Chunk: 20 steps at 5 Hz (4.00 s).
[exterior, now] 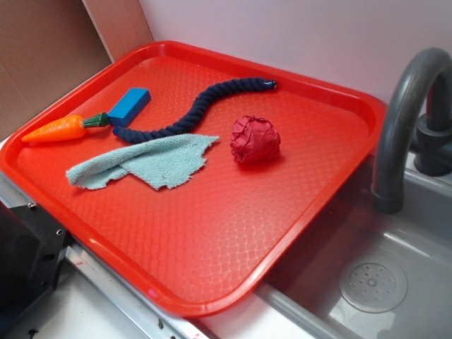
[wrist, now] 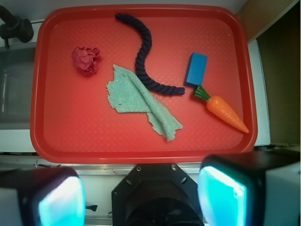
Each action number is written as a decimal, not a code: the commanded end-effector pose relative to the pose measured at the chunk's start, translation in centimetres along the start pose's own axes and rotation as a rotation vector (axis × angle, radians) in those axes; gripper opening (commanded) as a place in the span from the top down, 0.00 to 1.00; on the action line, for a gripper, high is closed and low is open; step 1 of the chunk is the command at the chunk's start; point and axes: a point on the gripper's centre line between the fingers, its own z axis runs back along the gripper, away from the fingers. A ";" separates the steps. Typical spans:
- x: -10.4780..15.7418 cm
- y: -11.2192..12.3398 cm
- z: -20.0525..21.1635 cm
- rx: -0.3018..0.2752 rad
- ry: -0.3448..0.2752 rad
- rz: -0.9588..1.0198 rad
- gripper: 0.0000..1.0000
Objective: Grab the red paper.
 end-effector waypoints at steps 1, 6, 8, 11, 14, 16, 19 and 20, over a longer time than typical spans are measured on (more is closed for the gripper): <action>6.9 -3.5 -2.8 -0.073 -0.112 0.116 0.00; 14.8 -10.0 -14.9 -0.138 0.027 0.009 0.00; 13.6 -8.8 -17.3 -0.062 0.080 -0.020 0.00; 14.6 -8.5 -20.5 -0.117 0.069 -0.092 0.00; 14.8 -8.1 -21.1 -0.072 0.056 -0.039 1.00; 14.2 -5.8 -13.2 -0.027 -0.008 -0.066 1.00; 10.6 -1.7 -3.8 -0.044 -0.087 0.146 1.00; 12.1 -1.7 -5.6 0.006 0.039 0.095 0.57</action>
